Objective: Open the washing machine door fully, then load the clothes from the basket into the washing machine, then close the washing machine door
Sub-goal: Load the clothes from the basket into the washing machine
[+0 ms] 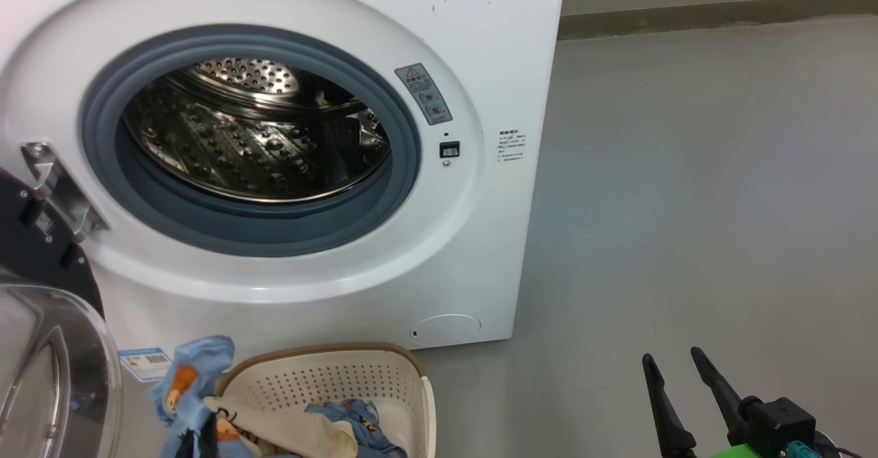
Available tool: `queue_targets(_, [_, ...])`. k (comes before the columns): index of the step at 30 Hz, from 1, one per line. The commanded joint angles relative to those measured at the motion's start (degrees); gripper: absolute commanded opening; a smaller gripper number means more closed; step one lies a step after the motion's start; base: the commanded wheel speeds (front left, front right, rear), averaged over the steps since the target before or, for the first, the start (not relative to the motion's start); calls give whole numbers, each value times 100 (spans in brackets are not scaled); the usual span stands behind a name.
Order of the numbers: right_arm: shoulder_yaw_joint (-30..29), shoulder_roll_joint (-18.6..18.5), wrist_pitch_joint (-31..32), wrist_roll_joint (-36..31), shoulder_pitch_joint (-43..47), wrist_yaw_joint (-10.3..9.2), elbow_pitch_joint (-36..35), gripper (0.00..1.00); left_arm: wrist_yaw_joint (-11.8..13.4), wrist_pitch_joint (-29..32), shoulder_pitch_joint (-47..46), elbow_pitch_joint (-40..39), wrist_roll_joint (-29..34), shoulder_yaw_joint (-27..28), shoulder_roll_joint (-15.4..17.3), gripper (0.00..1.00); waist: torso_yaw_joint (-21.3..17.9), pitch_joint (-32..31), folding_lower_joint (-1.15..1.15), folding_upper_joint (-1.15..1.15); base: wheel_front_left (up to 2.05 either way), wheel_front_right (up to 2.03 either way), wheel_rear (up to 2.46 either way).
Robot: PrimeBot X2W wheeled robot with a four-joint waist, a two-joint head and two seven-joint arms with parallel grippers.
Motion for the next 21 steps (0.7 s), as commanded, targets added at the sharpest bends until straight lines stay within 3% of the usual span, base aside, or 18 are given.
queue_targets(1, [158, -46, -28, -22, -265, 36, -118, 100, -32, -78, -348, -95, 98, 168, 25, 0, -26, 20, 0, 0, 0, 0, 0])
queue_targets(13, [313, -41, -28, 45, -369, 36, -99, 100, -110, -78, -1217, 395, 78, 68, 31, 0, -353, 108, 0, 0, 0, 0, 0])
queue_targets(21, [532, -40, -28, 223, -475, 36, -177, 100, -97, -78, -2054, 855, 10, 173, 96, 0, -857, 302, 0, 0, 0, 0, 0])
